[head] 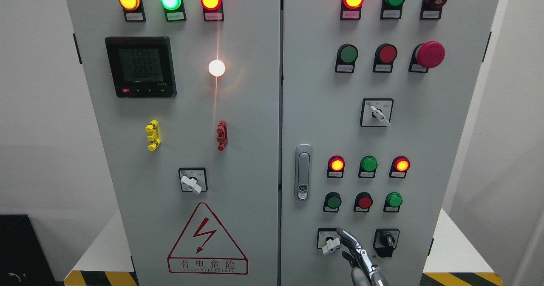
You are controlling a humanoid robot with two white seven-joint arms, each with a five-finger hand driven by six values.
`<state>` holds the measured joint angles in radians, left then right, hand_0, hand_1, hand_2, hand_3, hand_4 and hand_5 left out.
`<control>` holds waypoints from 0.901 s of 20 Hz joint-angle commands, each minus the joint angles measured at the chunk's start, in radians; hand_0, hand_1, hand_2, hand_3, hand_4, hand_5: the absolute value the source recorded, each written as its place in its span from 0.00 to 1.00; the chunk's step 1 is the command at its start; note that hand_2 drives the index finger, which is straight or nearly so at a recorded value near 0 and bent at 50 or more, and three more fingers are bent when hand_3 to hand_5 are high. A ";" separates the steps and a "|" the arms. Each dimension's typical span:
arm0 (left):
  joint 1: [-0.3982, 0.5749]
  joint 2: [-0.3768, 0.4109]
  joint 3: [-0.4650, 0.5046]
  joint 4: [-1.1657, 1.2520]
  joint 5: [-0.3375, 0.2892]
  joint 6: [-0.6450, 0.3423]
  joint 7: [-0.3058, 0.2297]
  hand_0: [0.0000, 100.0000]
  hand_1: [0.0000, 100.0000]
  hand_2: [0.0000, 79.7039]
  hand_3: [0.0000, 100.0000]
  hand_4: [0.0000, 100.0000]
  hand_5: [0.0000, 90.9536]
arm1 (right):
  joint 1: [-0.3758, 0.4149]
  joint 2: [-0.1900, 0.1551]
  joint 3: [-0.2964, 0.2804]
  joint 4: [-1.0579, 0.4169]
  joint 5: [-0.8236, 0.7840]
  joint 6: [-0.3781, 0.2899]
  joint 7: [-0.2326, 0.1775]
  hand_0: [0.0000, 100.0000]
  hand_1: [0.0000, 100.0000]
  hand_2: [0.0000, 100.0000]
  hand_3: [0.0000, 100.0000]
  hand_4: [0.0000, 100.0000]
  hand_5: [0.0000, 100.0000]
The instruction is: Release door handle
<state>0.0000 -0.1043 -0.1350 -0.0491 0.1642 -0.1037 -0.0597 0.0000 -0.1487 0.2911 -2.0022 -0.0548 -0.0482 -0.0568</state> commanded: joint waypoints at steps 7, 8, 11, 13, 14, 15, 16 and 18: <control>0.008 0.000 0.000 0.000 0.000 0.001 0.000 0.12 0.56 0.00 0.00 0.00 0.00 | 0.017 0.000 0.002 -0.003 0.000 -0.001 -0.003 0.30 0.00 0.00 0.00 0.00 0.00; 0.009 0.000 0.000 0.000 0.000 0.001 0.000 0.12 0.56 0.00 0.00 0.00 0.00 | 0.017 0.000 0.002 -0.004 0.000 -0.001 -0.003 0.30 0.00 0.00 0.00 0.00 0.00; 0.009 0.000 0.000 0.000 0.000 0.001 0.000 0.12 0.56 0.00 0.00 0.00 0.00 | 0.017 0.000 0.002 -0.004 0.001 -0.001 -0.003 0.30 0.00 0.00 0.01 0.00 0.00; 0.008 0.000 0.000 0.000 0.000 0.001 0.000 0.12 0.56 0.00 0.00 0.00 0.00 | 0.015 0.000 0.000 -0.004 0.004 -0.001 -0.005 0.30 0.00 0.00 0.03 0.04 0.00; 0.008 0.000 0.000 0.000 0.000 0.001 0.000 0.12 0.56 0.00 0.00 0.00 0.00 | 0.015 0.000 0.000 -0.004 0.006 -0.001 -0.005 0.30 0.01 0.00 0.05 0.08 0.01; 0.009 0.000 0.000 0.000 0.000 0.001 0.000 0.12 0.56 0.00 0.00 0.00 0.00 | 0.014 0.000 0.000 -0.004 0.007 -0.001 -0.006 0.29 0.04 0.00 0.08 0.15 0.07; 0.009 0.000 0.000 0.000 0.000 -0.001 0.000 0.12 0.56 0.00 0.00 0.00 0.00 | 0.014 0.000 -0.001 -0.007 0.009 -0.001 -0.005 0.29 0.05 0.00 0.09 0.18 0.08; 0.009 0.000 0.000 0.000 0.000 0.001 0.000 0.12 0.56 0.00 0.00 0.00 0.00 | 0.014 0.000 -0.001 -0.015 0.010 0.001 -0.006 0.29 0.10 0.00 0.12 0.27 0.15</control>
<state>0.0000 -0.1043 -0.1350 -0.0491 0.1641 -0.1046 -0.0597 0.0000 -0.1488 0.2918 -2.0073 -0.0495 -0.0488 -0.0614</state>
